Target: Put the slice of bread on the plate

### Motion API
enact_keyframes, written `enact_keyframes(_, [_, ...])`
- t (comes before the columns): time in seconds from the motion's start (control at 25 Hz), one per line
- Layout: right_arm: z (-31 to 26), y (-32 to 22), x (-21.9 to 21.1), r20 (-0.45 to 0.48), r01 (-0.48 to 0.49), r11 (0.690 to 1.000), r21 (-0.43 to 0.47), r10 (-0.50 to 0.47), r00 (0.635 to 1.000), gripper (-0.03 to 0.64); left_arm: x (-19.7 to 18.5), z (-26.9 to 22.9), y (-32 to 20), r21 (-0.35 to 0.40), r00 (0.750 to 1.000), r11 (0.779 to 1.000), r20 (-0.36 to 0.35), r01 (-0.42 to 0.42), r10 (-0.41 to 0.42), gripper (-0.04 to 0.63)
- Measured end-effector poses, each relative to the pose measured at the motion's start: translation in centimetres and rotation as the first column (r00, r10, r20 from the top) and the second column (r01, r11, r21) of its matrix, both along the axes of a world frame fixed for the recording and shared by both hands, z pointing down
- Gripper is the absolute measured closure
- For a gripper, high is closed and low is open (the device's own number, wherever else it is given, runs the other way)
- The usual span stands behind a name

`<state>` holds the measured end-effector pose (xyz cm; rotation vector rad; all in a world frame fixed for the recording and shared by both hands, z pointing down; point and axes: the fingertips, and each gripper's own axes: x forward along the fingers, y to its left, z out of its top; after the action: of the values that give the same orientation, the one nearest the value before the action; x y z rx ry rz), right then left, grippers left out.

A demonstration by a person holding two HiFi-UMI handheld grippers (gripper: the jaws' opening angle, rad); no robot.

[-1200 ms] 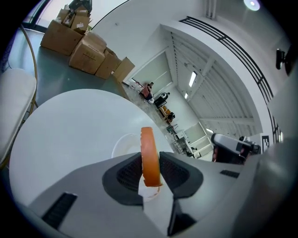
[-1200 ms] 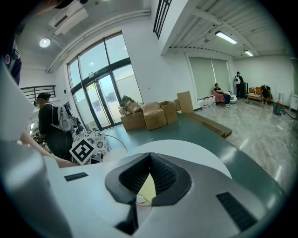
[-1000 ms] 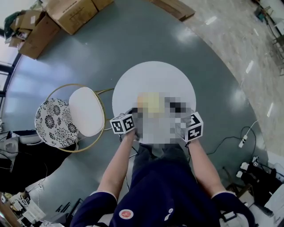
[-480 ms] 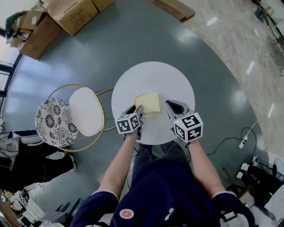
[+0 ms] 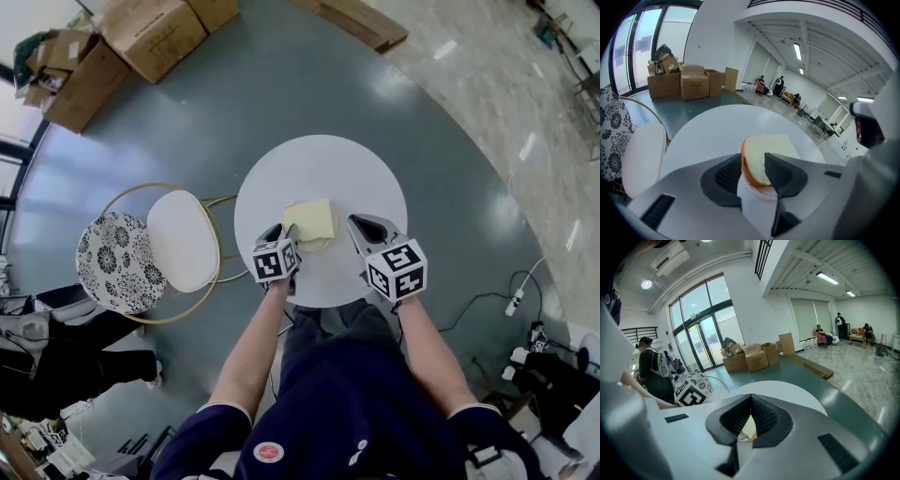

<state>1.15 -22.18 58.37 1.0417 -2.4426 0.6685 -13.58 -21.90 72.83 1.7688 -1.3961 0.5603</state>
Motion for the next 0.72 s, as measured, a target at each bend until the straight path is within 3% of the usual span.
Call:
enact_keyframes(0.12, [-0.7,-0.2,0.3,0.002,-0.003,1.0,0.014,0.003,1.0,0.611,0.2,-1.5,-0.2,0.028,1.0,0.999,-0.006,-0.018,0.019,0.44])
enact_keyframes(0.28, [-1.4,-0.2,0.6,0.011,-0.011,1.0,0.028,0.01,1.0,0.611,1.7,-5.5,-0.6,0.124,0.994,0.987,-0.034,-0.1,0.105,0.442])
enact_keyframes(0.44, [-2.7,-0.3,0.3,0.028,-0.013,0.998,0.057,0.011,1.0,0.611,3.6,-10.3,-0.4,0.233,0.976,0.954,-0.064,-0.189,0.209,0.442])
enact_keyframes(0.64, [-5.4,-0.6,-0.3,0.06,-0.01,0.994,0.11,0.003,0.998,0.611,5.4,-16.2,0.0,0.355,0.947,0.908,-0.142,-0.222,0.287,0.443])
enact_keyframes(0.72, [-6.8,-0.6,-0.7,0.072,-0.003,0.99,0.138,-0.007,0.997,0.611,5.9,-18.7,0.2,0.409,0.938,0.882,-0.146,-0.232,0.314,0.476])
